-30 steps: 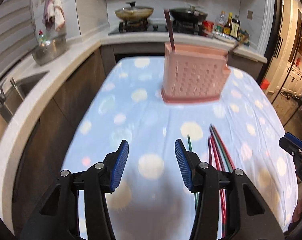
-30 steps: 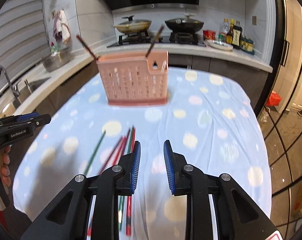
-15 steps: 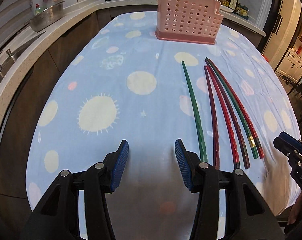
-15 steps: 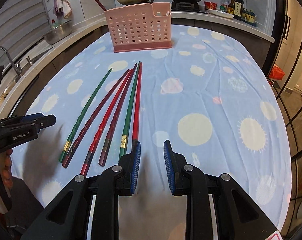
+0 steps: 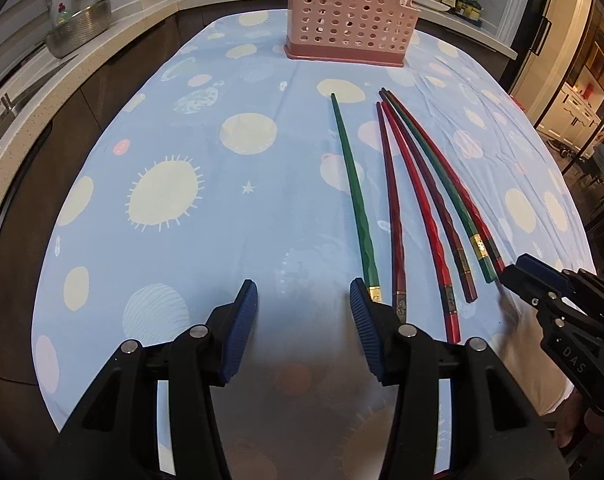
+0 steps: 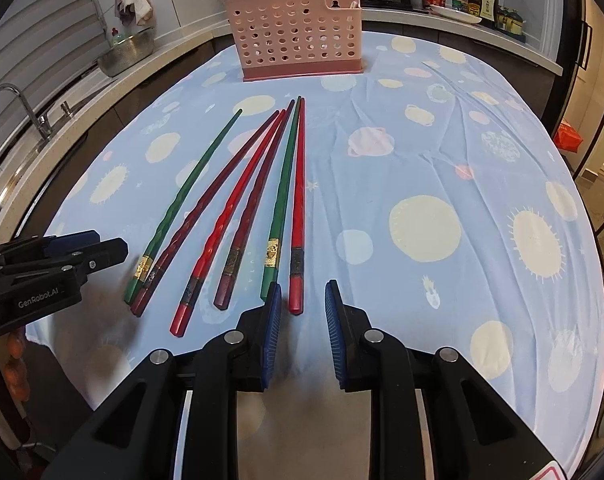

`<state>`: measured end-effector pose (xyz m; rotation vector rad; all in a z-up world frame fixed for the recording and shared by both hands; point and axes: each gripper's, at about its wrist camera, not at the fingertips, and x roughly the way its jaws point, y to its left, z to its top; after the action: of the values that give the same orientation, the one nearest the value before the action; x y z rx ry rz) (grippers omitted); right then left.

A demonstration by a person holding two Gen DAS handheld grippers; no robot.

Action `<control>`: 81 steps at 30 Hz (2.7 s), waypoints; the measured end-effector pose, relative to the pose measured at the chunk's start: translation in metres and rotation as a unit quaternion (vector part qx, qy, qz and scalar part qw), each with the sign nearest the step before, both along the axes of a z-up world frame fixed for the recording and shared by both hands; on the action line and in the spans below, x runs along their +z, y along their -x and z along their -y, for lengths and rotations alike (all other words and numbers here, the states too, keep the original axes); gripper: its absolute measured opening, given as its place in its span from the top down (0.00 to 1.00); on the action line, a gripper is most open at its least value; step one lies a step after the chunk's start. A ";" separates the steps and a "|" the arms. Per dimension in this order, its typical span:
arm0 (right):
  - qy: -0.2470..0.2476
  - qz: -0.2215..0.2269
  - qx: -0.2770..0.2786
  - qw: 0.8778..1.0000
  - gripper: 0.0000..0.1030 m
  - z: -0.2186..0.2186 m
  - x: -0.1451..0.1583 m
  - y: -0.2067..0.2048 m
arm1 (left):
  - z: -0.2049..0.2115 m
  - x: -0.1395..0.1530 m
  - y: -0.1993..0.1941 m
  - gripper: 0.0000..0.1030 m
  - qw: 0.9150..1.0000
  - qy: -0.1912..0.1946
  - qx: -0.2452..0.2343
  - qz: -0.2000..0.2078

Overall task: Organize utensils
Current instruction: 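Move both tools back toward the remaining chopsticks on the cloth, then grasp a green chopstick with the left tool while the right tool grasps a red chopstick, then lift both chopsticks and carry them toward the pink holder with both tools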

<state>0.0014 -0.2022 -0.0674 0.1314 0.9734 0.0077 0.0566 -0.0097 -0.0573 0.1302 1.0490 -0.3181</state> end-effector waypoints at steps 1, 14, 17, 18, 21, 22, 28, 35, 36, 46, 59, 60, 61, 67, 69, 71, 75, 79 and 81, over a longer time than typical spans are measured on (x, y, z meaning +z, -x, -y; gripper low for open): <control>0.000 -0.001 0.000 1.000 0.79 0.000 -0.001 -0.001 | 0.001 0.000 0.002 0.55 1.000 0.001 -0.003 -0.001; 0.009 -0.003 0.001 1.000 0.85 0.002 -0.008 -0.005 | 0.018 -0.010 0.010 0.56 0.999 0.000 -0.027 -0.016; 0.010 -0.003 0.001 1.000 0.85 0.002 -0.009 -0.006 | 0.021 -0.012 0.011 0.56 0.999 -0.008 -0.029 -0.011; 0.010 -0.003 0.001 1.000 0.85 0.002 -0.009 -0.006 | 0.021 -0.012 0.011 0.56 0.999 -0.009 -0.030 -0.011; 0.011 -0.002 0.002 1.000 0.85 0.002 -0.009 -0.006 | 0.020 -0.012 0.011 0.57 0.999 -0.009 -0.031 -0.012; 0.011 -0.002 0.002 1.000 0.85 0.003 -0.009 -0.005 | 0.019 -0.011 0.011 0.57 0.999 -0.009 -0.031 -0.012; 0.008 -0.004 0.000 1.000 0.91 0.004 -0.009 -0.003 | 0.016 -0.012 0.014 0.67 0.999 -0.008 -0.035 -0.010; -0.006 -0.006 -0.006 1.000 0.93 0.009 -0.007 0.003 | 0.010 -0.010 0.014 0.92 0.999 0.014 -0.043 -0.024; -0.006 -0.006 -0.008 1.000 0.93 0.010 -0.006 0.004 | 0.010 -0.010 0.014 0.93 0.999 0.018 -0.043 -0.026; -0.023 0.020 -0.026 0.999 0.93 0.026 0.020 0.016 | -0.001 0.015 0.017 0.93 0.998 0.042 -0.039 -0.009; -0.026 0.109 -0.044 0.993 0.93 0.052 0.087 0.010 | -0.019 0.072 0.001 0.93 0.996 0.065 -0.027 0.056; -0.026 0.114 -0.045 0.992 0.93 0.054 0.091 0.008 | -0.020 0.077 -0.003 0.93 0.996 0.065 -0.024 0.063; -0.026 0.121 -0.046 0.991 0.93 0.056 0.096 0.007 | -0.021 0.082 -0.005 0.93 0.995 0.066 -0.021 0.069; -0.027 0.159 -0.051 0.985 0.93 0.063 0.125 -0.004 | -0.024 0.114 -0.023 0.93 0.991 0.077 -0.013 0.109; -0.032 0.171 -0.053 0.983 0.93 0.066 0.133 -0.009 | -0.022 0.122 -0.029 0.93 0.990 0.077 -0.013 0.121; -0.034 0.180 -0.051 0.982 0.93 0.067 0.140 -0.015 | -0.020 0.131 -0.035 0.93 0.988 0.077 -0.012 0.132; -0.024 0.198 -0.048 0.979 0.93 0.068 0.154 -0.026 | -0.017 0.145 -0.047 0.93 0.985 0.081 -0.011 0.152; -0.020 0.208 -0.047 0.977 0.93 0.070 0.163 -0.039 | -0.014 0.157 -0.060 0.93 0.983 0.080 -0.008 0.167; -0.022 0.212 -0.046 0.976 0.93 0.071 0.166 -0.045 | -0.012 0.163 -0.066 0.93 0.981 0.080 -0.008 0.175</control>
<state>0.0462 -0.2732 0.0990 0.2063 0.5407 -0.0276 0.1227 0.0018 0.1057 0.0467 0.6701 -0.3776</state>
